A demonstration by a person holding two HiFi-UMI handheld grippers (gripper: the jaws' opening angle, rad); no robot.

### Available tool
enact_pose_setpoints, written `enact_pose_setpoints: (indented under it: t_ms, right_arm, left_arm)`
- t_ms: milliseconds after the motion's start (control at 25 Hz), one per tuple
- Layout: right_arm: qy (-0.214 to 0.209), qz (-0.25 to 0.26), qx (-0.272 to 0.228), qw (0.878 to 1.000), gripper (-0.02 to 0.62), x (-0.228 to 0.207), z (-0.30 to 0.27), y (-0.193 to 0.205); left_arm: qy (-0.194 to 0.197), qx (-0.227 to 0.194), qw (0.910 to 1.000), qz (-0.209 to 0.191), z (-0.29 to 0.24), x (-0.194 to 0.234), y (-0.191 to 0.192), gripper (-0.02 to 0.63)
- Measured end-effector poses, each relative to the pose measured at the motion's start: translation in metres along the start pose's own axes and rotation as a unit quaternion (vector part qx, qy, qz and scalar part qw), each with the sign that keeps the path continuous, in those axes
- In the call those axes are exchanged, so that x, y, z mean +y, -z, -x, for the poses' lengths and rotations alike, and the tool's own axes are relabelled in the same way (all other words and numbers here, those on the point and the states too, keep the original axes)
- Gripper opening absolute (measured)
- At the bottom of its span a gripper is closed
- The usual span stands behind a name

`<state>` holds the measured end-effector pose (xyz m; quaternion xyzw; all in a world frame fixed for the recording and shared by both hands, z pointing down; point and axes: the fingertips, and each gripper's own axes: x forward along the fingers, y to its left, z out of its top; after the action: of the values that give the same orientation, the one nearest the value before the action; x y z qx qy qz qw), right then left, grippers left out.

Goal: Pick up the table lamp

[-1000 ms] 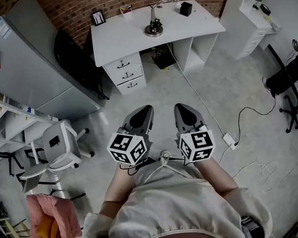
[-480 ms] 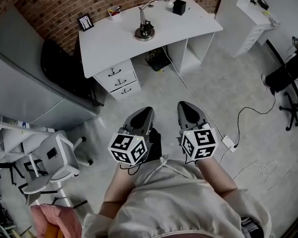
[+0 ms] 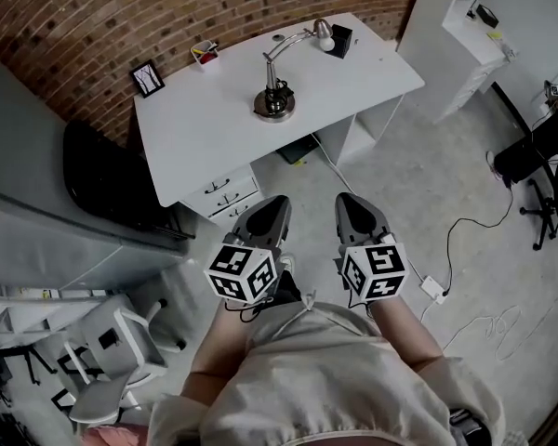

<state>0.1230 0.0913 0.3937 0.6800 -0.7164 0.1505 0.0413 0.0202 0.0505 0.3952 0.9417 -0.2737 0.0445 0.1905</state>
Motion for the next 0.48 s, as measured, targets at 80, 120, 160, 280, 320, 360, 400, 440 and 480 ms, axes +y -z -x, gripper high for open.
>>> enact_pose_setpoints:
  t_ms: [80,120,160,280,320,360,400,440,480]
  right_arm:
    - [0.006,-0.002,-0.001,1.0,0.029,0.001,-0.034,-0.012]
    - [0.008,-0.003,-0.001,1.0,0.029,0.002,-0.05,-0.017]
    - [0.009,-0.002,-0.002,1.0,0.029,0.003,-0.066,-0.021]
    - [0.014,0.0,-0.003,1.0,0.029,0.005,-0.109,-0.033]
    - [0.016,0.0,-0.002,1.0,0.029,0.005,-0.122,-0.036]
    - [0.017,-0.001,0.0,1.0,0.029,0.006,-0.133,-0.038]
    - [0.018,-0.002,0.003,1.0,0.029,0.007,-0.144,-0.039]
    - [0.017,-0.002,0.006,1.0,0.029,0.009,-0.154,-0.04]
    - [0.016,-0.001,0.01,1.0,0.029,0.01,-0.164,-0.041]
  left_arm:
    - [0.005,-0.001,1.0,0.0,-0.018,0.03,-0.018,0.029]
    - [0.006,-0.001,1.0,0.001,-0.026,0.046,-0.026,0.029]
    - [0.007,-0.002,1.0,0.001,-0.034,0.061,-0.034,0.029]
    - [0.008,-0.004,1.0,-0.003,-0.055,0.1,-0.054,0.029]
    - [0.007,-0.003,1.0,-0.003,-0.06,0.112,-0.059,0.029]
    - [0.006,-0.003,1.0,-0.002,-0.064,0.123,-0.063,0.029]
    - [0.005,-0.004,1.0,0.002,-0.068,0.134,-0.066,0.029]
    - [0.002,-0.004,1.0,0.007,-0.072,0.144,-0.068,0.029]
    - [-0.001,-0.003,0.9999,0.014,-0.075,0.154,-0.068,0.029]
